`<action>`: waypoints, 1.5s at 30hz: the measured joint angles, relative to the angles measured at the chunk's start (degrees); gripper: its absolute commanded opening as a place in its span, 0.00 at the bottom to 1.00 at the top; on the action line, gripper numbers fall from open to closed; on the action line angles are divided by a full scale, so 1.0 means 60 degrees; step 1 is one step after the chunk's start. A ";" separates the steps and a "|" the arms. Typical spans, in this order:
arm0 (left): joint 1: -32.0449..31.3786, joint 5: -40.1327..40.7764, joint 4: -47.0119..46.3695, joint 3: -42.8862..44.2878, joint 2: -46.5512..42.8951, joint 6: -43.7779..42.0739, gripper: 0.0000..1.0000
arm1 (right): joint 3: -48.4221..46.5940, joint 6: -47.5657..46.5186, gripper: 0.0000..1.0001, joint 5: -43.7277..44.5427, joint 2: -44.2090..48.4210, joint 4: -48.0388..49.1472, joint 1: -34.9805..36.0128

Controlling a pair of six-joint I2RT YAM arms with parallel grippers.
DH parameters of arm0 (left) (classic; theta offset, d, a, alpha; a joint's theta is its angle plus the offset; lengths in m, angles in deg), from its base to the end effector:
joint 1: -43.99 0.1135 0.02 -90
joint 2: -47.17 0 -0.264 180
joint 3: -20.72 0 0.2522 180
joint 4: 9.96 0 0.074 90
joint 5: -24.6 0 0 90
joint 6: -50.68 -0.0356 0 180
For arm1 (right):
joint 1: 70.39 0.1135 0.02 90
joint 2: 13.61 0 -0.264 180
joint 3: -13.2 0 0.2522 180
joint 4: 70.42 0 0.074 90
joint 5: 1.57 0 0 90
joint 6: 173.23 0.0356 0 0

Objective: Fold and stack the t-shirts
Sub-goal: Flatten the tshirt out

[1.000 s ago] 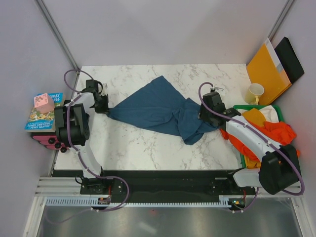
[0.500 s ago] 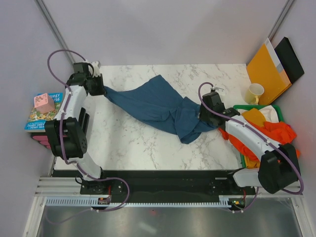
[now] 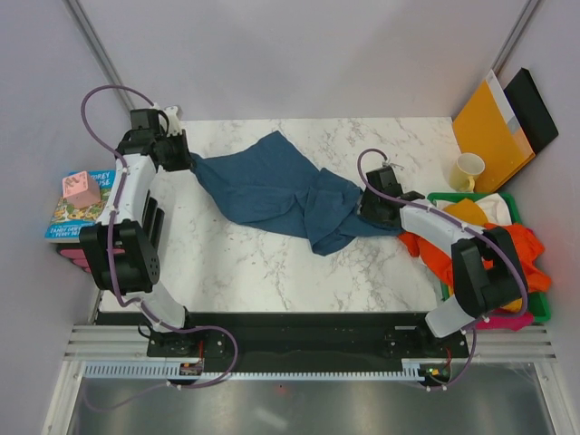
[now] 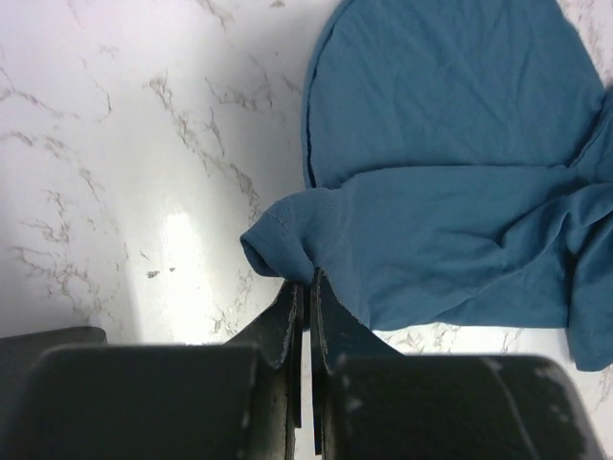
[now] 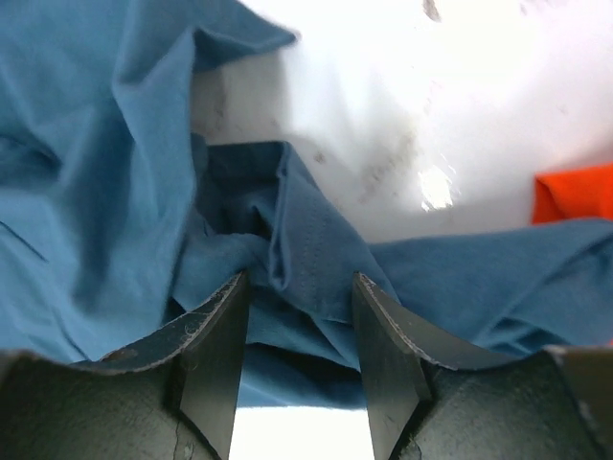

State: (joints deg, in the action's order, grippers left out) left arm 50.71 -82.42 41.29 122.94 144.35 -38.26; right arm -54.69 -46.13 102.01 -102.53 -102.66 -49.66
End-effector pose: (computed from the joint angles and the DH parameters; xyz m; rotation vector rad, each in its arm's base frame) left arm 0.3776 0.0340 0.3196 -0.0184 2.3528 -0.3044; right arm 0.2979 0.1038 0.1999 0.4478 2.4281 0.1389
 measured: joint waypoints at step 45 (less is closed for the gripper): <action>0.0015 0.0098 0.0353 0.0401 0.0353 -0.0135 0.02 | -0.9956 -0.0375 0.00 -0.0131 -0.3668 -0.0619 -0.1115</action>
State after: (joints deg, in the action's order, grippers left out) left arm 50.79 -81.83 43.41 125.35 146.47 -39.06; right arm -114.42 -48.38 101.23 -124.54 -106.38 -56.35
